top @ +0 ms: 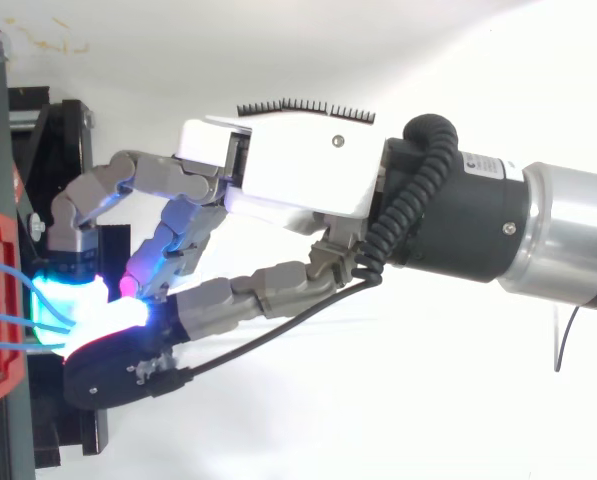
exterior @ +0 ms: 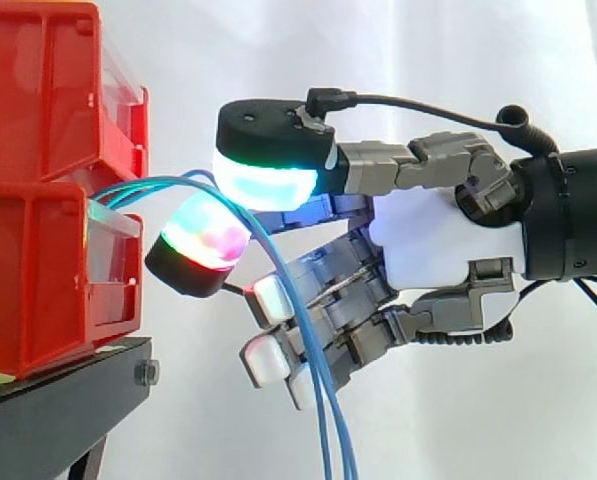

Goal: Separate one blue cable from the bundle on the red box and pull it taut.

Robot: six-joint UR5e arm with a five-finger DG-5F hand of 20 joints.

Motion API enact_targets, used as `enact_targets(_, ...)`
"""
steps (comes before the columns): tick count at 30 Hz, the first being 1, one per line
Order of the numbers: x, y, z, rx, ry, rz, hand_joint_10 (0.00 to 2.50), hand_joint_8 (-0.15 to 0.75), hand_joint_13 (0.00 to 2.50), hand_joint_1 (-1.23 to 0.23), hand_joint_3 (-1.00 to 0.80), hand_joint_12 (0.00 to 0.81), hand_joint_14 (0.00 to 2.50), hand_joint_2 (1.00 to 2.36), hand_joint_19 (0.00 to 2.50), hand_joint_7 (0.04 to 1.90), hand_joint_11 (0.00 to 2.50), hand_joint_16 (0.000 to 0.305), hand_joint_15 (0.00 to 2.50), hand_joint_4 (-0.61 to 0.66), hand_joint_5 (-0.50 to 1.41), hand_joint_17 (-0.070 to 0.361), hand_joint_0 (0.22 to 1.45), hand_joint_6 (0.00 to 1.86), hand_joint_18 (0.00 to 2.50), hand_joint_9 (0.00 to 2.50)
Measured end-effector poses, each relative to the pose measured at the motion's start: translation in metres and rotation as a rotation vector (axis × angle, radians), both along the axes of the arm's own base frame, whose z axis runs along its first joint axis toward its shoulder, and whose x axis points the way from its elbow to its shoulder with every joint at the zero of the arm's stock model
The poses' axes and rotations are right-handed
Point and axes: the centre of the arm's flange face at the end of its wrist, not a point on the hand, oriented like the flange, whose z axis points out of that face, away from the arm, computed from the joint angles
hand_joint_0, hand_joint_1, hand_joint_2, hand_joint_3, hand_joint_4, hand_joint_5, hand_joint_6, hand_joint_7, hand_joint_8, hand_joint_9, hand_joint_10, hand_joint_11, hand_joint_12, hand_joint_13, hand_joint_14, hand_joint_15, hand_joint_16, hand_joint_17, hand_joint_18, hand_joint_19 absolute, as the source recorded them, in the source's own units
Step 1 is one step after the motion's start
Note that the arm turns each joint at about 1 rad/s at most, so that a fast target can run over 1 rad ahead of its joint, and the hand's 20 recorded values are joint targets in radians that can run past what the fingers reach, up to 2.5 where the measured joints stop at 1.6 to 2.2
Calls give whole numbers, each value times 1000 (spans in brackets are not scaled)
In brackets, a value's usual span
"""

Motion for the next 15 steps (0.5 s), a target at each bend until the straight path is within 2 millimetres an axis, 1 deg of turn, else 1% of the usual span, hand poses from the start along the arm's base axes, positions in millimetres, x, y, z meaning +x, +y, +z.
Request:
enact_targets(5, 0, 0, 0, 1, 1, 0, 12, 264, 983, -915, -368, 360, 15, 1010, 451, 865, 762, 39, 503, -3, -213, 87, 706, 941, 907, 1040)
enact_targets(9, 0, -1, 0, 1, 2, -1, 13, 265, 1004, -900, -494, 362, 16, 1000, 453, 851, 775, 38, 513, -9, -210, 85, 719, 943, 930, 1065)
enact_targets(13, 0, -2, 0, 1, 2, -2, 8, 276, 1021, -875, -500, 364, 17, 1000, 470, 860, 786, 38, 520, -7, -202, 85, 676, 938, 936, 1111)
enact_targets(15, 0, -3, 0, 1, 2, -3, 13, 276, 1028, -819, -500, 367, 17, 1000, 484, 875, 785, 38, 528, -5, -197, 85, 621, 934, 951, 1120)
